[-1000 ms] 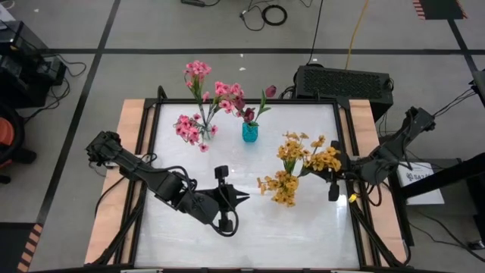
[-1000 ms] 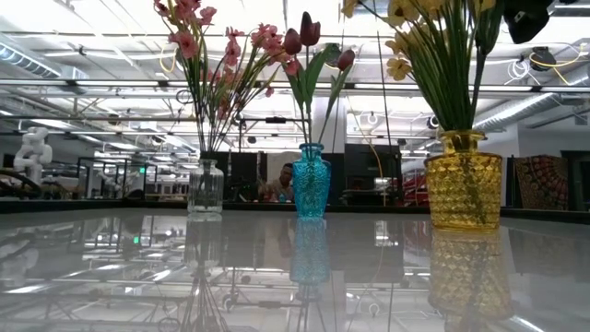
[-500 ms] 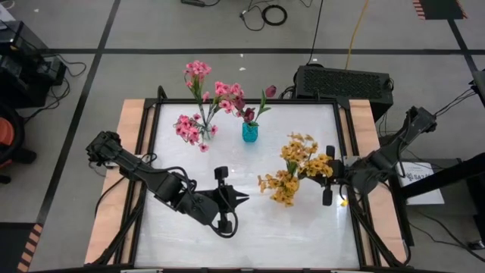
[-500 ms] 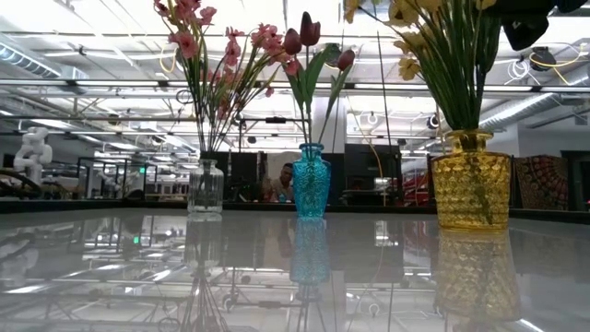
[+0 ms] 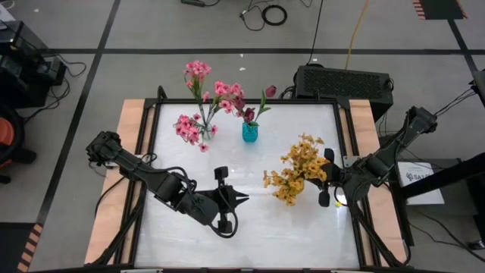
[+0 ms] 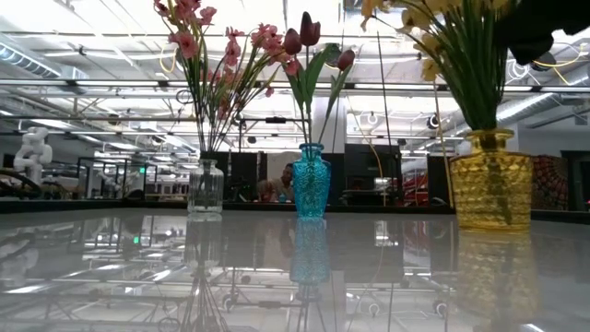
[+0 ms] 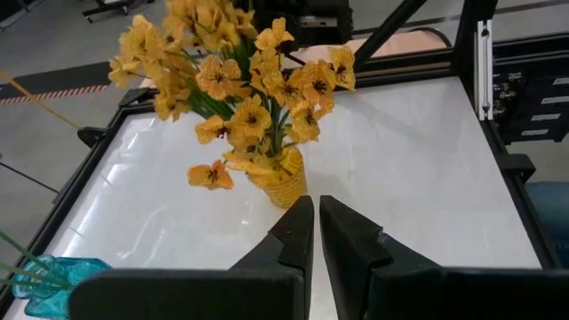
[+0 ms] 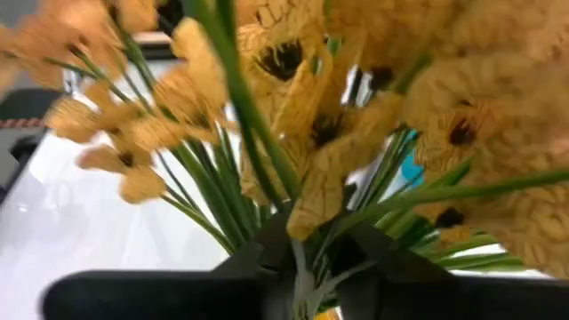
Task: Sort flowers into vase by color
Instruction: Put the yellow flowers into the yellow vase
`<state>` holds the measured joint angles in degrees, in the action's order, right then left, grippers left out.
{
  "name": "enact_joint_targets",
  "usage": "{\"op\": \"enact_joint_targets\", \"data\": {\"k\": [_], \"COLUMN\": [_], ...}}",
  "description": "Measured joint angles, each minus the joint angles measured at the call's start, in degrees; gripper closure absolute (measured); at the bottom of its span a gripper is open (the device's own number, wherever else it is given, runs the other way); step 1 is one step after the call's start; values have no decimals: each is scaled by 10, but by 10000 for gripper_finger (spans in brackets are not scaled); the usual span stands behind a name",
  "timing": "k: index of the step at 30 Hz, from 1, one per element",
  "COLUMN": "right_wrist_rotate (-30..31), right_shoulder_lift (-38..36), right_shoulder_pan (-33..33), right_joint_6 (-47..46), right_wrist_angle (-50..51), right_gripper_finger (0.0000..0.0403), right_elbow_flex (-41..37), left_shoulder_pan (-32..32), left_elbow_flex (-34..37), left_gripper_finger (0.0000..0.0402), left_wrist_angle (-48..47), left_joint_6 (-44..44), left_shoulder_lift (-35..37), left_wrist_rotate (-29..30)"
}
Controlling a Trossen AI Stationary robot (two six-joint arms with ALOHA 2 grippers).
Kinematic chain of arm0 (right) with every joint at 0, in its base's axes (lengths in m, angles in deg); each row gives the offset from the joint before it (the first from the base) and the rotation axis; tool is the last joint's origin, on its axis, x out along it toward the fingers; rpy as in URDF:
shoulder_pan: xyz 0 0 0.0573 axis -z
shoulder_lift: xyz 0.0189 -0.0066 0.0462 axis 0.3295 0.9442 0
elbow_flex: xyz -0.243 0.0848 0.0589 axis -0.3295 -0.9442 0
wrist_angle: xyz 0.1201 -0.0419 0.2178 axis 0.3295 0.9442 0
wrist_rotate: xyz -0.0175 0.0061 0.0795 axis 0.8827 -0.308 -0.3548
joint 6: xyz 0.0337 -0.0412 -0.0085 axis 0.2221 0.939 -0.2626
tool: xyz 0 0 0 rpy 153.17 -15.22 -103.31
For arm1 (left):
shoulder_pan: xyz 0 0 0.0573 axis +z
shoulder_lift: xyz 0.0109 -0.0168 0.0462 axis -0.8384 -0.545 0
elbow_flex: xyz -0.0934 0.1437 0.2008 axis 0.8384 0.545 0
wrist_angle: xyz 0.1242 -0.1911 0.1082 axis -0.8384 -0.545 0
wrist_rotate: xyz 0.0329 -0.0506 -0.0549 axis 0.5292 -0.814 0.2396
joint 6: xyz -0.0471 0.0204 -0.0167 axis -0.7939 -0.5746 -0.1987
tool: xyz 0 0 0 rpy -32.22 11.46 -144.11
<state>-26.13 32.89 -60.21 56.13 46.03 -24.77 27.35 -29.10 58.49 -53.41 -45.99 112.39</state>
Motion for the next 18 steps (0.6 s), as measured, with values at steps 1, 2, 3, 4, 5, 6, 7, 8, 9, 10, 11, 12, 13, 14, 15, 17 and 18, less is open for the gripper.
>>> {"op": "enact_joint_targets", "data": {"k": [1,2,3,4,5,6,7,8,9,10,11,12,13,14,15,17,18], "right_wrist_rotate": [0,0,0,0,0,0,-1,-7,-14,-19,-29,-39,-48,-58,-70,-87,-93], "right_shoulder_lift": [0,0,0,0,0,0,0,0,-1,-2,-4,-7,-10,-13,-18,-28,-32], "right_shoulder_pan": [0,0,0,0,0,0,0,0,0,0,0,0,0,0,0,0,0], "right_joint_6": [-9,-16,-22,-23,-23,-22,-22,-22,-22,-22,-24,-26,-27,-27,-29,-36,-41], "right_wrist_angle": [12,22,31,38,41,43,46,51,57,61,64,67,69,70,71,89,105], "right_gripper_finger": [341,330,319,308,298,288,278,268,258,248,238,227,217,207,198,181,173], "right_elbow_flex": [0,0,0,0,0,0,0,0,0,0,0,0,0,0,0,3,8], "left_shoulder_pan": [0,0,0,0,0,0,0,0,0,0,0,0,0,0,0,0,0], "left_elbow_flex": [0,0,0,0,0,0,0,0,0,0,0,0,0,0,0,0,0], "left_gripper_finger": [371,371,371,371,371,371,371,371,371,371,371,371,371,371,371,371,371], "left_wrist_angle": [0,-1,-2,-2,-2,-2,-2,-2,-2,-2,-2,-2,-2,-2,-2,-2,-2], "left_joint_6": [0,-3,-3,-3,-3,-3,-3,-4,-4,-4,-5,-5,-5,-5,-5,-5,-5], "left_shoulder_lift": [0,0,0,0,0,0,0,0,0,0,0,0,0,0,0,0,0], "left_wrist_rotate": [0,0,0,0,0,0,0,0,0,0,0,0,0,0,0,0,0]}}
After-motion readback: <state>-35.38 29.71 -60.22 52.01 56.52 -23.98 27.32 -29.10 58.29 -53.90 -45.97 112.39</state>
